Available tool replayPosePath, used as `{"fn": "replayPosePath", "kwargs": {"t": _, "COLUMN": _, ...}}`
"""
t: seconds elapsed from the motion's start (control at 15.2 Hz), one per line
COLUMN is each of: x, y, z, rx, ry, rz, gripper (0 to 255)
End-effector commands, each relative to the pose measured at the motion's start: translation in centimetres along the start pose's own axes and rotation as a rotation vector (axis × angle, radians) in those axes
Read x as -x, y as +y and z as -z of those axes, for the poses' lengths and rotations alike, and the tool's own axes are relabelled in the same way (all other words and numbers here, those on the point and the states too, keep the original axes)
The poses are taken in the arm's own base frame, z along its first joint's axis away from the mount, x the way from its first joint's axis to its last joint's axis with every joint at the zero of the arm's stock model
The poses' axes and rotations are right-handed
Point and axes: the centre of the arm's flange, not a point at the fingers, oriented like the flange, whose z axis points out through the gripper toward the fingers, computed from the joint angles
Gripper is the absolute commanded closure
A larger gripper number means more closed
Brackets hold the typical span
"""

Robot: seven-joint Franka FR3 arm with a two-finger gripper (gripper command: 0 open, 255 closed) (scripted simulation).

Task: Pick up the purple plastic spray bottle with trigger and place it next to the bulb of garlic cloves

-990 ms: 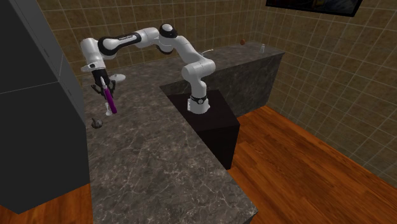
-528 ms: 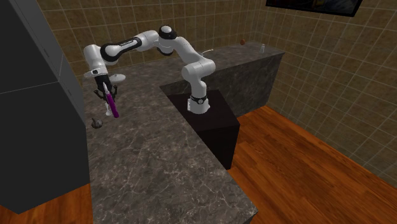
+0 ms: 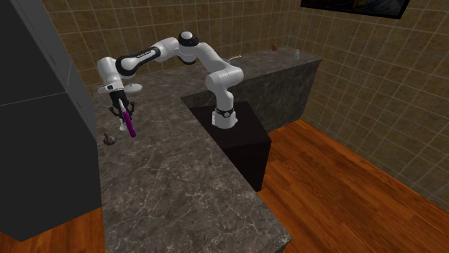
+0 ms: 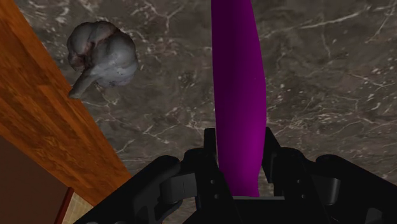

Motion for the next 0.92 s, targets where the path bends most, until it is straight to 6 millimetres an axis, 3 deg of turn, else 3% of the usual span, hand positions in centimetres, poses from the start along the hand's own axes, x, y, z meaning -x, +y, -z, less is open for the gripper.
{"fn": "replayPosePath", "kwargs": {"t": 0.0, "x": 0.0, "y": 0.0, "z": -0.1, "rx": 0.000, "ry": 0.000, "rz": 0.000, "gripper": 255}}
{"fn": "replayPosePath", "kwargs": {"t": 0.26, "x": 0.0, "y": 0.0, "z": -0.1, "rx": 0.000, "ry": 0.000, "rz": 0.000, "gripper": 255}}
{"fn": "replayPosePath", "kwargs": {"t": 0.33, "x": 0.0, "y": 0.0, "z": -0.1, "rx": 0.000, "ry": 0.000, "rz": 0.000, "gripper": 0}}
{"fn": "replayPosePath", "kwargs": {"t": 0.66, "x": 0.0, "y": 0.0, "z": -0.1, "rx": 0.000, "ry": 0.000, "rz": 0.000, "gripper": 0}}
{"fn": "replayPosePath", "kwargs": {"t": 0.86, "x": 0.0, "y": 0.0, "z": 3.9, "rx": 0.000, "ry": 0.000, "rz": 0.000, "gripper": 0}}
